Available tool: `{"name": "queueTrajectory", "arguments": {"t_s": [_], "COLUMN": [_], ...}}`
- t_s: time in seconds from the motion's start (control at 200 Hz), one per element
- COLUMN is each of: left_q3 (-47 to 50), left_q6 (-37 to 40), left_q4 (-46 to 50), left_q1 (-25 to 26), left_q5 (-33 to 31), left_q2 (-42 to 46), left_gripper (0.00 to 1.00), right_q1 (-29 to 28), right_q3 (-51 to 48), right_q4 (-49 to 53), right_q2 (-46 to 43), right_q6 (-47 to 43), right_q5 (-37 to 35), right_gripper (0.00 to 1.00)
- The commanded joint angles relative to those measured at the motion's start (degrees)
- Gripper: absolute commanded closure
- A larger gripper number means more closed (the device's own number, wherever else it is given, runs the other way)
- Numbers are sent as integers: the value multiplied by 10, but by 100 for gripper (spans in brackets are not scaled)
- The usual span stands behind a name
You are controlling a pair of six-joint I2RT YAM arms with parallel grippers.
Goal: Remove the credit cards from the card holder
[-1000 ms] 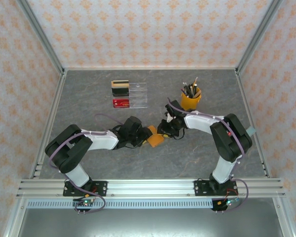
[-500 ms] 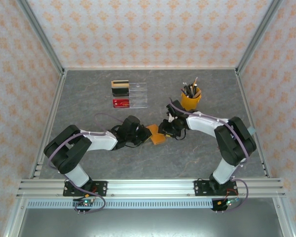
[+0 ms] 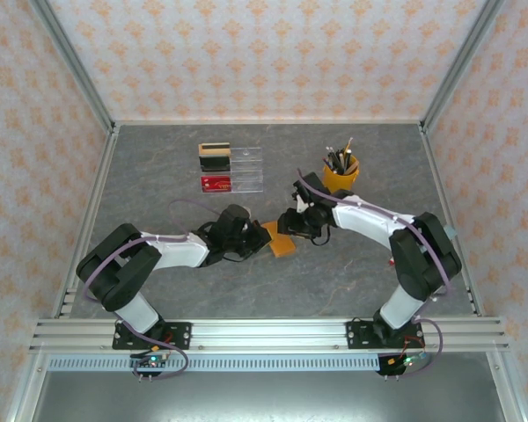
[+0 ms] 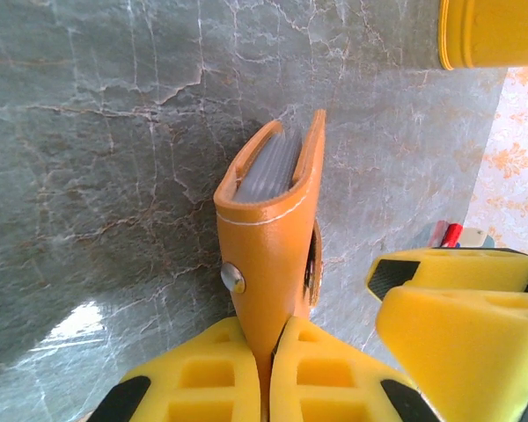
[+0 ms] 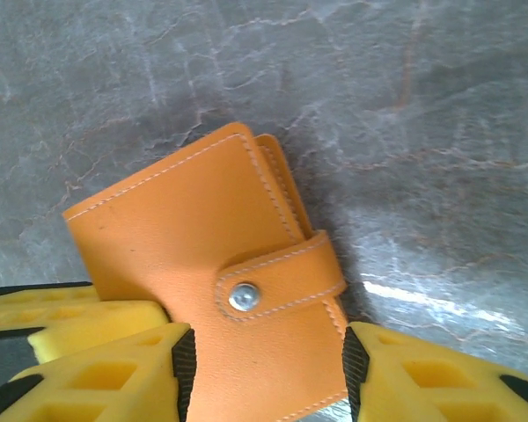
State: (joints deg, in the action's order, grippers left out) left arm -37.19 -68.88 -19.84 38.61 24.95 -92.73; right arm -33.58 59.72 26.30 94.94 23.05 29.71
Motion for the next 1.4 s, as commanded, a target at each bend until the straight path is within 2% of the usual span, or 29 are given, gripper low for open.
{"name": "queueTrajectory", "arguments": {"t_s": [0.0, 0.115, 0.26, 0.44, 0.761, 0.911, 1.041, 1.221, 1.396], "left_q3": [-15, -16, -15, -19, -24, -24, -25, -37, -49], "left_q6": [16, 16, 18, 21, 38, 39, 41, 53, 64], "left_q4": [10, 11, 12, 17, 69, 74, 75, 108, 137], "left_q1": [-1, -1, -1, -1, -2, -2, -2, -2, -2], "left_q5": [3, 4, 4, 4, -19, -20, -18, -24, -25], "left_q2": [14, 14, 16, 15, 22, 17, 13, 13, 15], "left_gripper": [100, 100, 100, 100, 100, 100, 100, 100, 72], "right_q1": [-16, -19, -18, -19, -19, -19, -19, -19, -19], "right_q3": [27, 39, 43, 43, 49, 53, 56, 56, 65], "right_q4": [27, 32, 41, 56, 125, 137, 127, 84, 77], "right_q2": [24, 43, 59, 70, 73, 75, 73, 75, 88], "right_q6": [-17, -13, -12, -12, 16, 29, 25, 11, 3], "right_q5": [-18, -23, -35, -63, -234, -264, -247, -166, -158], "right_gripper": [50, 51, 61, 62, 82, 89, 87, 71, 69]}}
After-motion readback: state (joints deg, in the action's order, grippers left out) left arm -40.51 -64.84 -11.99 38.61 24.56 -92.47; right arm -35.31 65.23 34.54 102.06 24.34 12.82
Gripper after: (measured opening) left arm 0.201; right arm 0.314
